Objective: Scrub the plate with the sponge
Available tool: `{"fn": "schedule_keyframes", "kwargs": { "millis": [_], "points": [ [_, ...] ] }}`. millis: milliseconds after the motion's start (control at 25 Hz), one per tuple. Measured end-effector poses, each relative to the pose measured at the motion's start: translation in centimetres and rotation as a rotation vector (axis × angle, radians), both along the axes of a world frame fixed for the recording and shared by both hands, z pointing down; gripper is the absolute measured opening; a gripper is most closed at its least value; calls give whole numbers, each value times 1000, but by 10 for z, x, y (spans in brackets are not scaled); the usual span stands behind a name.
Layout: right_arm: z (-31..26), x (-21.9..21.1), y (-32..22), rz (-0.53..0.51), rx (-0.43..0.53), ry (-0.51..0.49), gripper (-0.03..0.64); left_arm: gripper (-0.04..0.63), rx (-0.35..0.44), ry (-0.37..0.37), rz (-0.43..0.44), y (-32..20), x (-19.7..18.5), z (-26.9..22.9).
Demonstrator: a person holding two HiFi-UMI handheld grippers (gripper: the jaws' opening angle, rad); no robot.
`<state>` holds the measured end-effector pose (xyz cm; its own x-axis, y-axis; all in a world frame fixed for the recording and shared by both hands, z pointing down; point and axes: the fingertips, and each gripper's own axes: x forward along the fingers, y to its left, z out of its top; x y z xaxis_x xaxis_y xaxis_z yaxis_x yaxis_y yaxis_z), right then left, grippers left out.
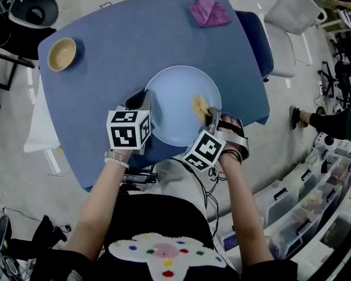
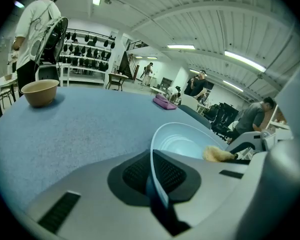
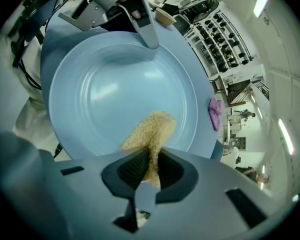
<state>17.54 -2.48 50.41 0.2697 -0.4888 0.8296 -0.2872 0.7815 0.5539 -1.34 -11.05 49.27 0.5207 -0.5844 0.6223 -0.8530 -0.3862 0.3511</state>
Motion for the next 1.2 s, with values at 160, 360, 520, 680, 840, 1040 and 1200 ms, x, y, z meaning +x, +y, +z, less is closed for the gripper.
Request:
{"fn": "schedule_keyframes", "kwargs": {
  "millis": [160, 360, 520, 680, 840, 1040, 1200],
  "points": [
    [2, -16, 24, 37, -33, -61, 41, 23, 4, -3, -3, 0, 0, 0],
    [2, -38, 43, 54, -68, -125, 41, 23, 4, 0, 0, 0, 1, -1],
    [3, -61, 51, 94, -101, -228, 41, 23, 6, -1, -1, -1, 0, -1],
    [4, -87, 55, 139, -132, -370, 41, 23, -3, 6, 11, 0, 0, 0],
    [2, -103, 51, 194, -140, -496, 41, 29, 30, -46, 103, 3, 4, -4],
    [-15, -107, 39, 345, -54, -698, 41, 61, 57, -10, 184, 7, 4, -21],
    [-38, -103, 32, 425, 84, -815, 41, 61, 87, 28, 231, 16, -1, -39]
  ]
}}
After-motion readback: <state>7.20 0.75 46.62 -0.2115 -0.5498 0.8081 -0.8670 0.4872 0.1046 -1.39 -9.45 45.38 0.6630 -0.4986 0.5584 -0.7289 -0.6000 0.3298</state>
